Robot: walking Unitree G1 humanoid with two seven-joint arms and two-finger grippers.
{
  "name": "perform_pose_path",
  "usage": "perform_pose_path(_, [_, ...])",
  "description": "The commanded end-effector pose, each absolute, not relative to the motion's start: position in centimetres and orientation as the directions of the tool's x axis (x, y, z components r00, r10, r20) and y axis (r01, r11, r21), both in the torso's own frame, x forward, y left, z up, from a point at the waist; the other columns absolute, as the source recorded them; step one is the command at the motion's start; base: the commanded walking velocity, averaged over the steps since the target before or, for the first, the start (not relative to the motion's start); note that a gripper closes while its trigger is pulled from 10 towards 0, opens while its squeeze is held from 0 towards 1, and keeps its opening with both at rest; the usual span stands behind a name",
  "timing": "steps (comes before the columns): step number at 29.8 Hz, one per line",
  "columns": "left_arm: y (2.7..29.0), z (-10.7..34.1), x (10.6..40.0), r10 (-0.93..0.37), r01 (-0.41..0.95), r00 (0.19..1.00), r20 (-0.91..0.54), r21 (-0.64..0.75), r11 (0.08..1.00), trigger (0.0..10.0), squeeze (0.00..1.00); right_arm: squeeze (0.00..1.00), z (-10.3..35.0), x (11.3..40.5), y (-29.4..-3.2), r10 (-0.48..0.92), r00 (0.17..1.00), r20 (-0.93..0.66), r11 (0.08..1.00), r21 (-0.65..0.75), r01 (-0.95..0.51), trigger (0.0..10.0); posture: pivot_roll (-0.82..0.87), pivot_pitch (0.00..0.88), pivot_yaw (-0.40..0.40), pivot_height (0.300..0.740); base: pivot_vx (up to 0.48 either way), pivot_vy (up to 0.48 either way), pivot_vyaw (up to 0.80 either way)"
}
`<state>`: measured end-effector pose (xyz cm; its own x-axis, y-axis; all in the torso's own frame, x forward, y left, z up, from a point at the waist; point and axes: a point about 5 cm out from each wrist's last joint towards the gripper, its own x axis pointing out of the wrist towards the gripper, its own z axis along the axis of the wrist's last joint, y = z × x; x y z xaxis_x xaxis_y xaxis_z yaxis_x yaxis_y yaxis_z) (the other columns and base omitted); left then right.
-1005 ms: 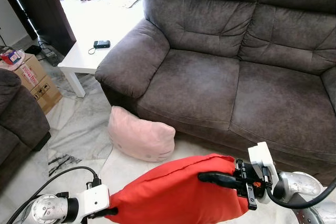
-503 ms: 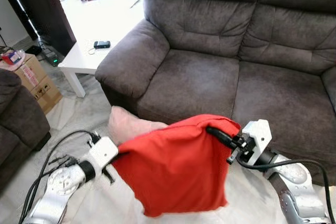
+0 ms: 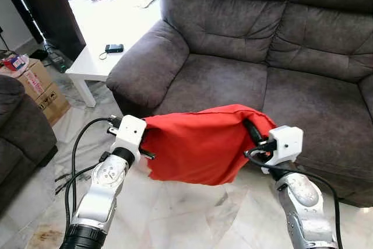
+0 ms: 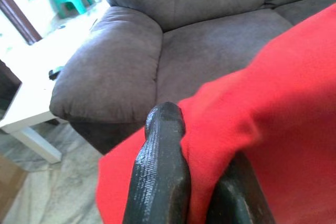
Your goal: Move the pillow to the sofa from floor
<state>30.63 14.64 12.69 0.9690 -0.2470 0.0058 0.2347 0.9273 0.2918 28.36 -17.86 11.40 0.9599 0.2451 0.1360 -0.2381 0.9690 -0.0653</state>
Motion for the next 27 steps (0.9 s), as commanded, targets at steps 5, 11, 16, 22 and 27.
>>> perform_pose_path(5, [15.5, 14.3, 30.3, -0.165, 0.111, 0.977, 0.132, 0.344, 0.933, 10.0, 0.00, 0.00, 11.9, 28.4, -19.3, 0.045, 0.978, 0.203, 0.997, -0.072, -0.031, 10.0, 0.00, 0.114, -0.001, 0.740, 0.000, 0.000, 0.00])
perform_pose_path(11, [15.8, 14.1, 30.3, -0.112, 0.063, 0.985, 0.130, 0.335, 0.940, 10.0, 0.00, 0.00, 10.4, 27.8, -18.9, 0.023, 0.988, 0.153, 0.999, -0.042, -0.017, 10.0, 0.00, 0.107, 0.000, 0.740, 0.000, 0.000, 0.00])
perform_pose_path(16, [15.0, 14.2, 30.6, -0.131, 0.076, 0.980, 0.147, 0.332, 0.940, 10.0, 0.00, 0.00, 10.3, 27.4, -17.6, 0.074, 0.984, 0.161, 0.996, -0.061, -0.065, 10.0, 0.00, 0.101, 0.001, 0.740, 0.000, 0.000, 0.00])
perform_pose_path(22, [14.6, 14.2, 30.6, -0.109, 0.045, 0.978, 0.180, 0.329, 0.943, 10.0, 0.00, 0.00, 9.5, 27.3, -17.3, 0.063, 0.988, 0.141, 0.998, -0.036, -0.059, 10.0, 0.00, 0.094, -0.001, 0.740, 0.000, 0.000, 0.00])
perform_pose_path(27, [15.1, 13.2, 30.7, -0.083, 0.025, 0.984, 0.155, 0.339, 0.940, 10.0, 0.00, 0.00, 8.6, 27.1, -17.9, 0.030, 0.993, 0.114, 0.999, -0.027, -0.027, 10.0, 0.00, 0.085, -0.001, 0.740, 0.000, 0.000, 0.00])
